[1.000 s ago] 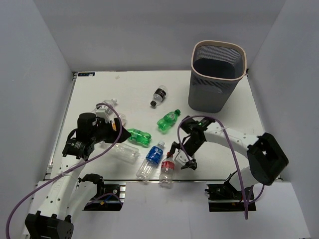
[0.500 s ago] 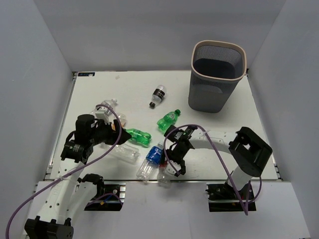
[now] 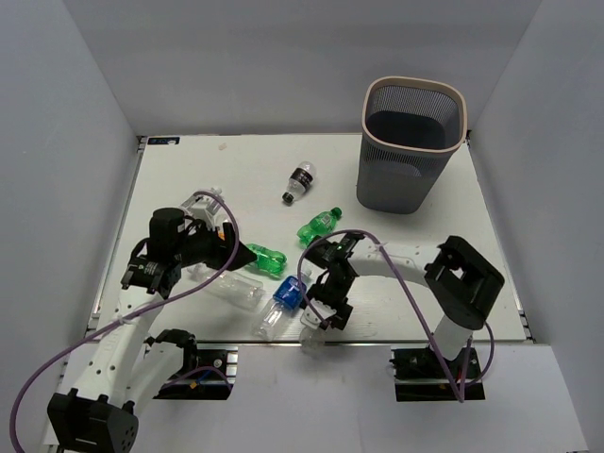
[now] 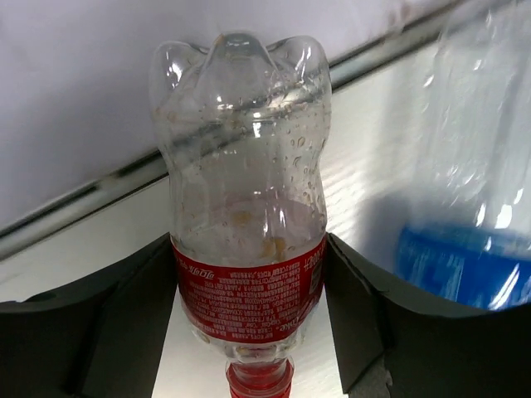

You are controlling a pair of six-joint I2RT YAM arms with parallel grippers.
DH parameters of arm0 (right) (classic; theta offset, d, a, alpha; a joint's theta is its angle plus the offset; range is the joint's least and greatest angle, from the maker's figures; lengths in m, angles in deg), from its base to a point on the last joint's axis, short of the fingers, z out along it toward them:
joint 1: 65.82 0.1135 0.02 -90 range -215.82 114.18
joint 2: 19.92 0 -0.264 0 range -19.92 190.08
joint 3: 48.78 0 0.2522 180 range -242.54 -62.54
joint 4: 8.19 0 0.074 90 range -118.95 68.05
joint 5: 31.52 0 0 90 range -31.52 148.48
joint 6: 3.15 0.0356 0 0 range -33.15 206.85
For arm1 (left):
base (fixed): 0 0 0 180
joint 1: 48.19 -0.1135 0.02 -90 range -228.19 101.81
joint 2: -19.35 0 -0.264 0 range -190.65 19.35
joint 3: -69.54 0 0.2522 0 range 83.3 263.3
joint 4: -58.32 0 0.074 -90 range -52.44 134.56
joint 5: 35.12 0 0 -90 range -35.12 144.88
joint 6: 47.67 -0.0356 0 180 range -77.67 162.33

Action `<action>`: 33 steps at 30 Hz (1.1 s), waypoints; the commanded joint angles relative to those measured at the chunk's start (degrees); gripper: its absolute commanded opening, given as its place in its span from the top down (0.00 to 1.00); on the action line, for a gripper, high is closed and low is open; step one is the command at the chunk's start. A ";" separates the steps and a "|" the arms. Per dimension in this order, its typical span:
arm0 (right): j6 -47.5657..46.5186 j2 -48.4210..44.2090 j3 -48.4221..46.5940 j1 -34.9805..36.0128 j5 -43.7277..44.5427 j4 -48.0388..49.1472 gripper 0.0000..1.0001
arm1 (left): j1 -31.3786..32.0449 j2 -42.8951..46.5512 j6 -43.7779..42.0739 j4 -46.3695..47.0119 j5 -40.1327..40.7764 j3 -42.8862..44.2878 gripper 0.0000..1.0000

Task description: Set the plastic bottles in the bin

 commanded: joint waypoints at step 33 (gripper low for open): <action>89.02 -0.64 -61.67 -38.79 29.87 15.08 1.00 | 26.69 -18.70 -4.77 11.54 7.33 3.88 0.18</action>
